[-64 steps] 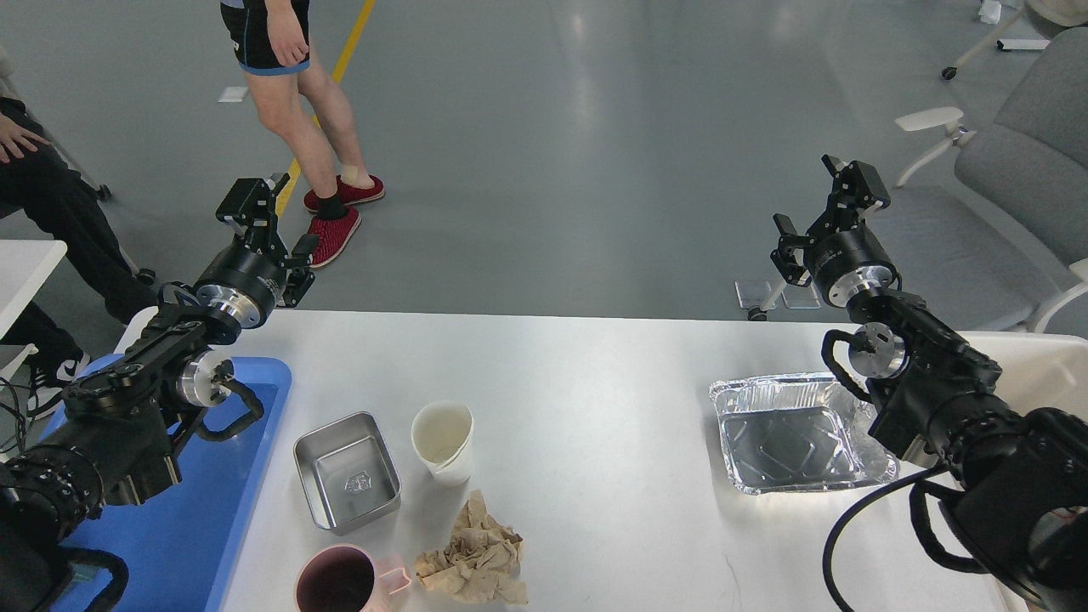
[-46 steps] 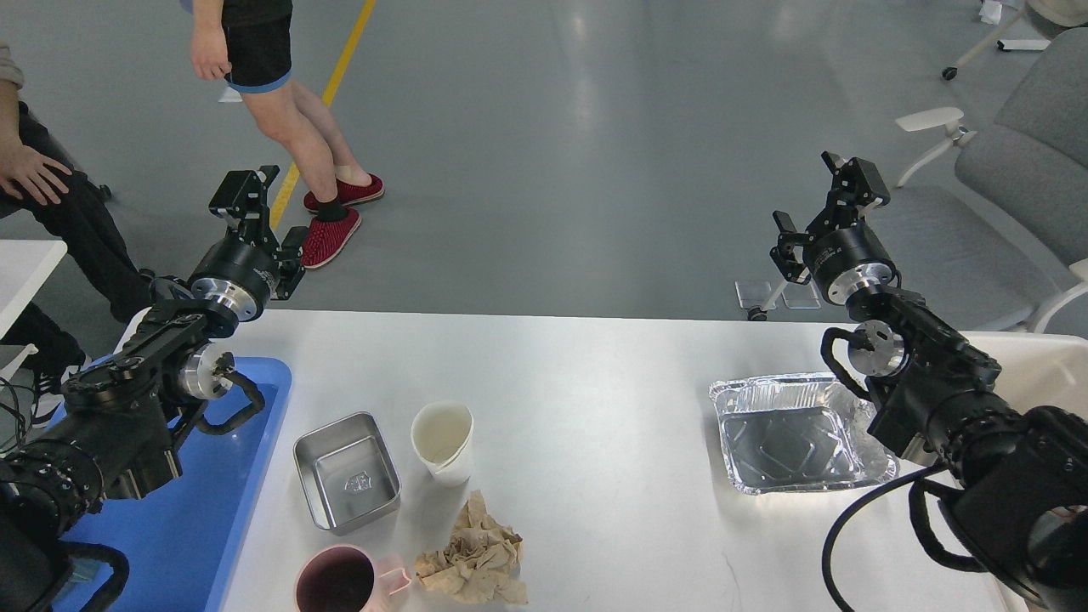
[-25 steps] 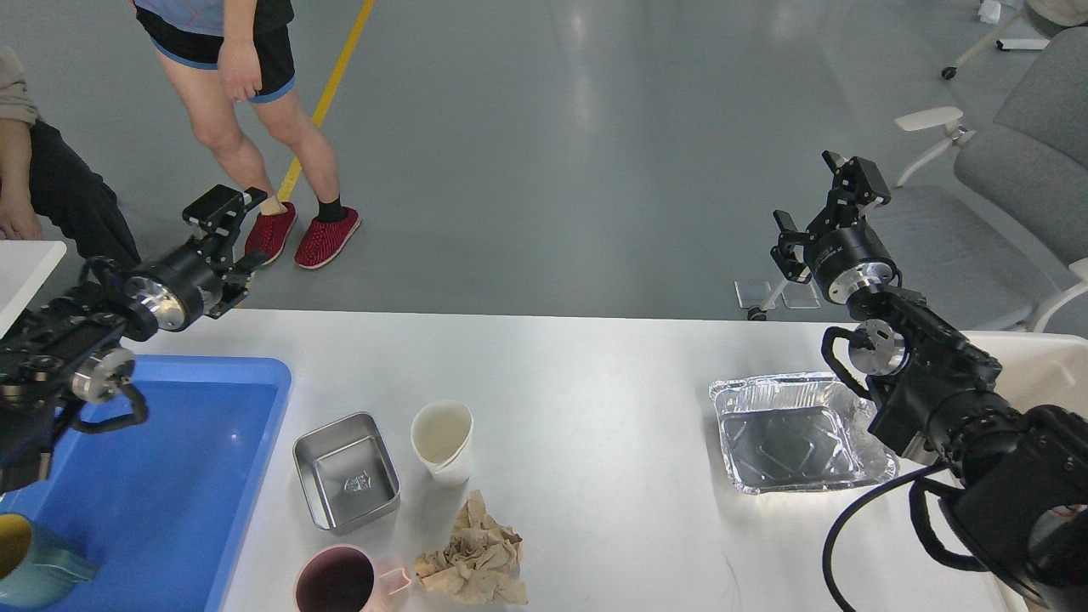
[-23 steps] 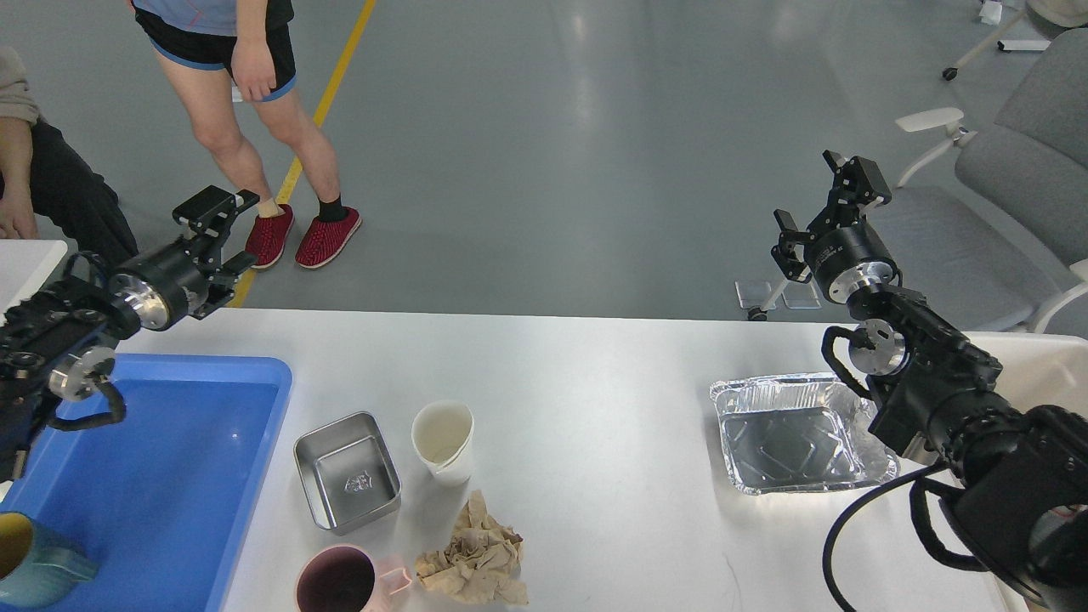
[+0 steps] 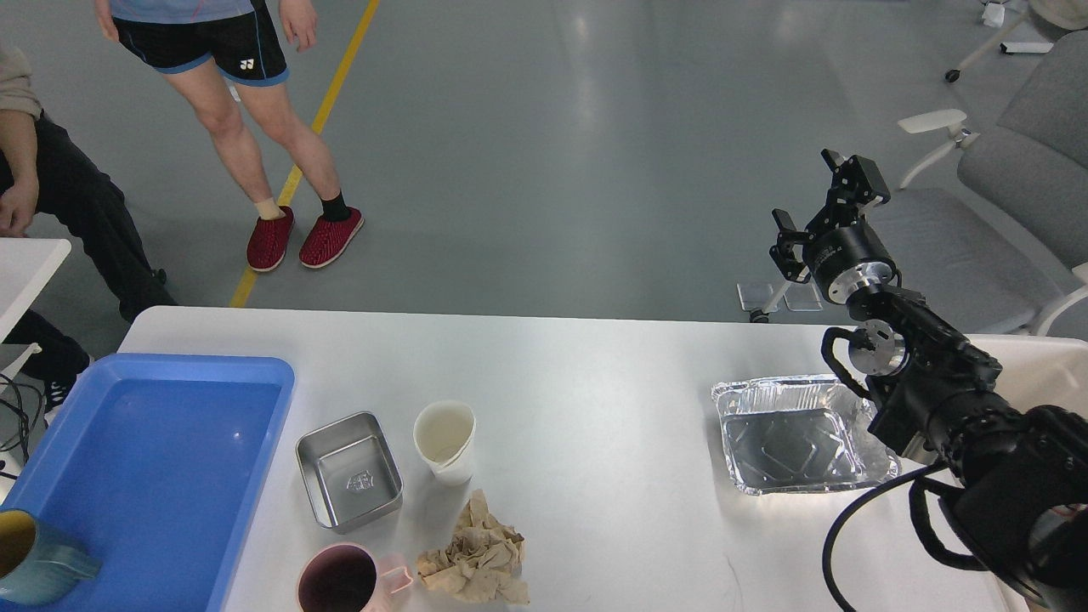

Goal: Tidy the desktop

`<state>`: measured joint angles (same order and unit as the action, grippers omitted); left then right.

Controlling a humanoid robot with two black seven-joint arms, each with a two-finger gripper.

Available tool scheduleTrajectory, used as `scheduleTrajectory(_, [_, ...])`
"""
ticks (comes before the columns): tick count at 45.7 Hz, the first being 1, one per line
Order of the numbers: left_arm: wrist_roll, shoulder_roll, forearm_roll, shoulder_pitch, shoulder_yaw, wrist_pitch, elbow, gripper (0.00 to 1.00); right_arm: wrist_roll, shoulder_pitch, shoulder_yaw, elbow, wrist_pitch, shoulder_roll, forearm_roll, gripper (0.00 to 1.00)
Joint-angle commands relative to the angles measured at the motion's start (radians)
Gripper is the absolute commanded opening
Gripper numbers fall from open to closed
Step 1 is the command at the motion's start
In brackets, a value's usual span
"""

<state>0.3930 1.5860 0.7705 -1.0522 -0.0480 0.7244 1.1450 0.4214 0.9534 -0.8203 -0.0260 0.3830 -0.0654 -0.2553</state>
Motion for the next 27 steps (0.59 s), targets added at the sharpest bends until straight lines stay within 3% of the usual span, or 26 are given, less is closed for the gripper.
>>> scheduleTrajectory(1, [0.001,0.175,0.012,-0.002,-0.006,0.066,0.101,0.94,0.000,-0.001,0.001,-0.002,-0.001,0.002,0.001,1.00])
scheduleTrajectory(14, [-0.002,0.141,0.013,-0.019,-0.013,0.078,0.101,0.94,0.000,0.001,0.001,-0.002,0.000,0.009,0.001,1.00])
scheduleTrajectory(27, [-0.011,-0.136,0.200,-0.006,-0.006,0.086,0.134,0.94,0.000,0.015,0.000,-0.002,-0.001,0.009,0.001,1.00])
